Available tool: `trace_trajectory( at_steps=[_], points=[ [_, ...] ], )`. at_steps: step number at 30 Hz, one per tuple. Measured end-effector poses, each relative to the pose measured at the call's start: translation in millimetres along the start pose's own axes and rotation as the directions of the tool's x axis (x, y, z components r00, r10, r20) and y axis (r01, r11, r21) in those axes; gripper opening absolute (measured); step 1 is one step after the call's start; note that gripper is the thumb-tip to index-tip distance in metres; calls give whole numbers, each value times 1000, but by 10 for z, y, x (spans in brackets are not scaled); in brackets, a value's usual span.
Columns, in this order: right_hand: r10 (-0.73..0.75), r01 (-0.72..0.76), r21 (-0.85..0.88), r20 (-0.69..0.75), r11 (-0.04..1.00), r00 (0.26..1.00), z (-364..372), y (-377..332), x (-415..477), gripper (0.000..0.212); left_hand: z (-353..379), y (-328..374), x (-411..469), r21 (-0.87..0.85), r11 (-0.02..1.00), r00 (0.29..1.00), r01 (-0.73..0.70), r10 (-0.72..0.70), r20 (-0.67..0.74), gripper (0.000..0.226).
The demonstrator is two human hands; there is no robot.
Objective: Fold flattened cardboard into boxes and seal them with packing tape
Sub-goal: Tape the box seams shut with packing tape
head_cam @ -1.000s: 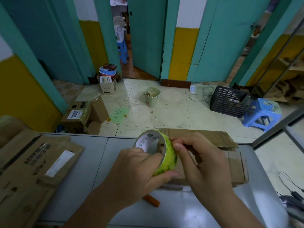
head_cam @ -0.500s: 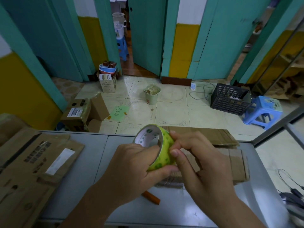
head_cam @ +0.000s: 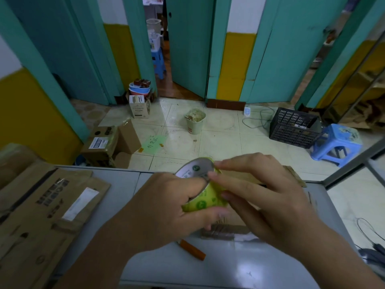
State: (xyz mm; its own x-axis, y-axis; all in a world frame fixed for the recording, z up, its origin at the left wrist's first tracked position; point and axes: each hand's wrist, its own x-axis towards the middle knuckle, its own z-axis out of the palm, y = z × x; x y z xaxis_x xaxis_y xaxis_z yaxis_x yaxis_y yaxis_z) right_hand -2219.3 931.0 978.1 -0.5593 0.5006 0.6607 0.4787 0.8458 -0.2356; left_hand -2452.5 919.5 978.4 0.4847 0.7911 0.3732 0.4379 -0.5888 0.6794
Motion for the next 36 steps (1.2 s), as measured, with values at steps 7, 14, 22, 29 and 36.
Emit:
trace_trajectory(
  at_steps=[7,14,22,29,36],
  points=[
    [-120,121,-2,104,993,987,-114,79,95,19,-53,43,-49,-118,987,982,108,-88,165,34],
    [-154,147,51,192,988,969,-201,69,180,16,-122,115,-65,-142,974,951,177,-132,279,23],
    [-154,83,194,386,978,910,-295,37,288,16,-170,155,-78,-158,951,895,264,-181,408,30],
    [-154,69,217,407,974,901,-327,50,324,16,-211,152,-61,-210,933,880,293,-177,440,25],
    [-158,39,263,451,964,879,-293,91,371,10,-242,158,-29,-202,930,858,306,-178,481,25]
  ],
)
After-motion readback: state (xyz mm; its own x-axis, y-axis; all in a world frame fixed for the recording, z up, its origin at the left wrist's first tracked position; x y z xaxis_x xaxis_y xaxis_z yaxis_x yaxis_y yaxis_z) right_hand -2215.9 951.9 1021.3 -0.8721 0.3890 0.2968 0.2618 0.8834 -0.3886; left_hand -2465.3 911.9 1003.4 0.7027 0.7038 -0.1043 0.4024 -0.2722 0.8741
